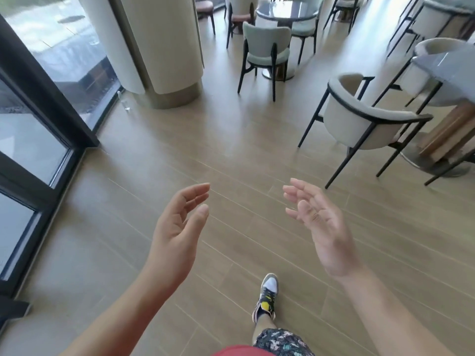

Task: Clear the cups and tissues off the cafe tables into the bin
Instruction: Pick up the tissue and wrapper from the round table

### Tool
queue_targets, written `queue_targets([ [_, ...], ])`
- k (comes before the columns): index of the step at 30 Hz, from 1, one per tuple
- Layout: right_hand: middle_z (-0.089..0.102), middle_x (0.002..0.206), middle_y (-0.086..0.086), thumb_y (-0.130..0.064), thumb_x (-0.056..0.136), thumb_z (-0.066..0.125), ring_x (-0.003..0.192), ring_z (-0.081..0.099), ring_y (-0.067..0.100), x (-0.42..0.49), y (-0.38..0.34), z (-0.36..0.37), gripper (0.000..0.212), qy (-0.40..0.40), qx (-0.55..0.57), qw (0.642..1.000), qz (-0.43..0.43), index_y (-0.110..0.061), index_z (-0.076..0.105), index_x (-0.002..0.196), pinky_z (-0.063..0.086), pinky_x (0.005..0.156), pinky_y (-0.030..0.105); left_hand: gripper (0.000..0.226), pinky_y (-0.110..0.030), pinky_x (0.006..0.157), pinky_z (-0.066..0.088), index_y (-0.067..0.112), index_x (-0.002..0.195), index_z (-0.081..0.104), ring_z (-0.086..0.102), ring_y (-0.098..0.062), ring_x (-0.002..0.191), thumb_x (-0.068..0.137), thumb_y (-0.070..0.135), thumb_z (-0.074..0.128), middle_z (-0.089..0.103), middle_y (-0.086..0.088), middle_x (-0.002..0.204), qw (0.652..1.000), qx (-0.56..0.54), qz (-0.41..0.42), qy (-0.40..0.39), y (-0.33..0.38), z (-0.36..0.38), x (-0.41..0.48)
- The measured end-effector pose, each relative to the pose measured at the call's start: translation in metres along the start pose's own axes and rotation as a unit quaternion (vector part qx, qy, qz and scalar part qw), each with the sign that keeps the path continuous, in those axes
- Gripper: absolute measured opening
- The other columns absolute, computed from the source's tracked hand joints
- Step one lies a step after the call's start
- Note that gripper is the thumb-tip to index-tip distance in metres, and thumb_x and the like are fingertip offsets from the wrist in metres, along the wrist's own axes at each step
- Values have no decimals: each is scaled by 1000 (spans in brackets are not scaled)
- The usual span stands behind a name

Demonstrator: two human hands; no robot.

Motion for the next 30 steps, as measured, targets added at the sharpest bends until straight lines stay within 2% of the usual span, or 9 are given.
queue_targets([
  [3, 66, 138, -3, -75, 85, 66, 136, 57, 19, 72, 6, -28, 69, 4, 6, 1000, -5, -31, 61, 138, 42, 115, 59, 45, -53, 107, 50, 24, 126, 64, 61, -11, 128, 87, 44, 57, 70, 8, 127, 1000, -15, -4, 9, -1, 33, 69],
  [7, 68, 135, -1, -74, 84, 67, 133, 59, 19, 170, -3, -70, 72, 15, 5, 1000, -23, -26, 61, 137, 46, 113, 56, 35, -47, 105, 53, 21, 124, 65, 63, -12, 125, 92, 27, 52, 71, 8, 123, 999, -48, -8, 18, 7, 82, 160],
  [10, 69, 132, 0, -58, 90, 63, 131, 60, 19, 234, -7, -94, 57, 16, 9, 999, -32, -24, 62, 136, 48, 111, 55, 34, -43, 104, 53, 22, 123, 65, 62, -11, 126, 92, 26, 52, 71, 9, 122, 998, -54, -1, 13, 11, 112, 217],
  [16, 69, 129, 1, -53, 89, 62, 129, 62, 20, 343, -6, -128, 52, 24, 7, 999, -41, -25, 63, 133, 50, 109, 52, 34, -45, 105, 53, 22, 122, 65, 63, -10, 124, 90, 30, 55, 72, 11, 120, 997, -67, 12, 24, 6, 154, 325],
  [18, 69, 129, 2, -55, 89, 64, 129, 61, 21, 380, -1, -138, 53, 32, 6, 999, -44, -25, 63, 132, 51, 109, 52, 36, -45, 105, 52, 23, 122, 65, 62, -10, 125, 87, 33, 57, 71, 12, 121, 997, -68, 15, 20, 0, 166, 364],
  [21, 69, 130, 3, -66, 86, 68, 130, 60, 22, 439, 10, -149, 60, 46, 2, 998, -47, -28, 64, 132, 52, 108, 50, 32, -47, 104, 52, 23, 121, 65, 62, -11, 126, 91, 26, 54, 71, 10, 122, 997, -67, 21, 16, -15, 181, 427],
  [27, 69, 128, 2, -55, 90, 62, 128, 61, 21, 579, 37, -164, 49, 69, -13, 997, -42, -29, 64, 132, 52, 107, 53, 33, -48, 105, 52, 20, 123, 65, 62, -12, 126, 93, 23, 52, 70, 9, 124, 998, -64, 24, -3, -38, 208, 579],
  [30, 70, 128, 2, -68, 87, 67, 128, 61, 22, 656, 40, -173, 59, 101, -9, 994, -40, -30, 66, 131, 52, 105, 54, 33, -51, 106, 51, 20, 123, 65, 62, -11, 126, 93, 24, 52, 70, 9, 124, 998, -61, 23, -21, -39, 221, 666],
])
Point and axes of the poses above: each hand's wrist, its own x-axis towards the middle knuckle, its own z-axis out of the palm, y = z × x, the point moved 2 cm from there along x, towards the middle knuckle
